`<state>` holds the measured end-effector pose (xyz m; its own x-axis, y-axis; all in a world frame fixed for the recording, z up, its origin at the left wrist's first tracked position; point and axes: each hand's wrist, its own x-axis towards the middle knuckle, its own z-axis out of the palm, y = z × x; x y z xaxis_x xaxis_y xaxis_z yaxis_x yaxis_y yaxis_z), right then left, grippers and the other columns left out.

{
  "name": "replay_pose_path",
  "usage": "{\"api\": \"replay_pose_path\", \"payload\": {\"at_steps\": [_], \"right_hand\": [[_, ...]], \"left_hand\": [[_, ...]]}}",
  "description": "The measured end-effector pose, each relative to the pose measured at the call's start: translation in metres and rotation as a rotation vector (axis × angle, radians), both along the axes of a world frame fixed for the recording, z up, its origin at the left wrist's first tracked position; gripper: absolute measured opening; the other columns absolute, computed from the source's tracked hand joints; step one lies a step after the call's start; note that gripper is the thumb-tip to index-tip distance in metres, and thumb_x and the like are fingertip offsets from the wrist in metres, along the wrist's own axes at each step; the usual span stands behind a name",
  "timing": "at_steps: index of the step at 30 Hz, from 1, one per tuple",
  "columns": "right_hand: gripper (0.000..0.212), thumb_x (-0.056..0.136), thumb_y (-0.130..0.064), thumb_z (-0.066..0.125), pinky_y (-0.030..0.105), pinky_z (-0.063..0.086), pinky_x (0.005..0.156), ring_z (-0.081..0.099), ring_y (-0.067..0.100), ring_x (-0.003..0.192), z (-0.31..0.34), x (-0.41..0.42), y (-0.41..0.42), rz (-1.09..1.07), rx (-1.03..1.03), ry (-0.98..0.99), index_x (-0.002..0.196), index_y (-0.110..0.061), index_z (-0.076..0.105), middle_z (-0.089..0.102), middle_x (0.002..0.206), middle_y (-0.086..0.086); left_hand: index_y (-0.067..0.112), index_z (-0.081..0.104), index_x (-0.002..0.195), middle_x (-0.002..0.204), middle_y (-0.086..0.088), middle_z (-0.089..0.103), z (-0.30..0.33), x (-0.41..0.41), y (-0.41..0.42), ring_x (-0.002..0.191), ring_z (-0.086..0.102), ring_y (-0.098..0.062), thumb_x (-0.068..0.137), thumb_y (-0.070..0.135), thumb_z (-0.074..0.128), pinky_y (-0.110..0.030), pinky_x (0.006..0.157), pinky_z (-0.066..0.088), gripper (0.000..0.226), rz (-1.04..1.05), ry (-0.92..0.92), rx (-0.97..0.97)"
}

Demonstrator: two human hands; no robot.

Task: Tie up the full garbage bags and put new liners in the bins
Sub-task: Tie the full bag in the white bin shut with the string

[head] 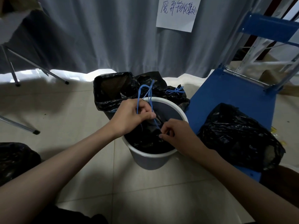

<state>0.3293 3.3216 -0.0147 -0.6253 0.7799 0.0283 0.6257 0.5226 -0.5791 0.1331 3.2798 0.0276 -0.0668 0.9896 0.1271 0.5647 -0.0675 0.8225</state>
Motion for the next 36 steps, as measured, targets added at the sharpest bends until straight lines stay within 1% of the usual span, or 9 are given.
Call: {"api": "replay_pose_path", "payload": {"at_steps": [4,8,15,19,23,28,31,33,36], "right_hand": [[0.02,0.086,-0.018,0.074,0.031,0.051,0.073,0.051,0.003,0.066,-0.012,0.011,0.004,-0.037,-0.024,-0.092,0.071,-0.018,0.06,0.053,0.075,-0.011],[0.017,0.079,-0.023,0.081,0.011,0.04,0.064,0.051,0.008,0.062,-0.003,0.004,0.001,-0.041,0.004,0.121,0.089,-0.015,0.071,0.055,0.081,-0.003],[0.006,0.092,-0.011,0.067,0.027,0.052,0.056,0.061,0.011,0.056,0.009,-0.019,-0.012,0.022,-0.196,0.483,0.087,-0.013,0.071,0.062,0.073,-0.005],[0.019,0.097,-0.014,0.059,0.018,0.045,0.055,0.056,0.006,0.058,0.009,-0.016,-0.01,0.011,-0.24,0.481,0.089,-0.015,0.075,0.064,0.073,-0.009],[0.034,0.104,-0.016,0.046,0.01,0.038,0.057,0.052,0.0,0.057,0.011,-0.009,-0.008,-0.086,-0.236,0.467,0.086,-0.012,0.074,0.064,0.069,-0.013],[0.037,0.105,-0.016,0.043,0.01,0.037,0.06,0.054,-0.002,0.059,0.01,-0.004,-0.009,-0.165,-0.239,0.571,0.083,-0.006,0.072,0.063,0.068,-0.009],[0.038,0.105,-0.015,0.043,0.011,0.037,0.063,0.052,-0.003,0.062,0.012,0.004,-0.006,-0.257,-0.22,0.684,0.081,-0.005,0.07,0.059,0.066,-0.013],[0.037,0.105,-0.021,0.043,0.015,0.038,0.071,0.053,-0.002,0.074,0.015,0.009,-0.002,-0.273,-0.186,0.659,0.084,-0.013,0.072,0.058,0.079,-0.009],[0.035,0.105,-0.023,0.043,0.023,0.042,0.09,0.06,0.004,0.1,0.016,0.011,-0.001,-0.248,-0.23,0.662,0.091,-0.019,0.075,0.067,0.099,-0.005]], "left_hand": [[0.035,0.059,0.051,0.081,-0.027,0.061,0.004,0.004,-0.003,0.055,0.057,-0.027,0.081,0.015,0.078,-0.018,0.052,0.044,0.041,0.002,-0.056,-0.028],[0.02,0.065,0.068,0.066,-0.02,0.058,0.009,0.009,-0.004,0.046,0.057,-0.015,0.085,0.012,0.074,-0.024,0.044,0.049,0.021,-0.055,-0.172,-0.059],[0.001,0.068,0.081,0.067,-0.017,0.068,0.015,0.018,-0.006,0.058,0.063,-0.02,0.084,0.007,0.074,-0.025,0.059,0.054,0.009,-0.121,-0.346,-0.025],[0.006,0.071,0.09,0.076,-0.015,0.071,0.011,0.006,-0.003,0.068,0.067,-0.023,0.08,0.015,0.08,-0.032,0.071,0.054,0.016,-0.113,-0.195,0.057],[0.021,0.075,0.099,0.089,0.011,0.069,-0.006,-0.015,0.001,0.079,0.063,0.0,0.069,0.036,0.086,-0.02,0.073,0.05,0.036,-0.196,0.324,0.095],[0.023,0.073,0.083,0.089,0.011,0.063,-0.03,-0.022,-0.003,0.087,0.06,-0.009,0.079,0.03,0.078,-0.035,0.076,0.052,0.009,-0.278,0.593,0.131],[0.022,0.069,0.076,0.086,0.007,0.062,-0.047,-0.024,-0.004,0.085,0.06,-0.015,0.082,0.028,0.067,-0.039,0.073,0.051,0.008,-0.305,0.762,-0.036],[0.02,0.07,0.073,0.078,0.009,0.064,-0.059,-0.026,-0.004,0.079,0.061,-0.011,0.078,0.024,0.064,-0.033,0.071,0.051,0.009,-0.314,0.75,-0.122],[0.018,0.069,0.072,0.068,0.02,0.066,-0.054,-0.026,0.003,0.072,0.062,0.008,0.084,0.018,0.071,-0.008,0.067,0.042,0.012,-0.15,0.462,-0.13]]}}
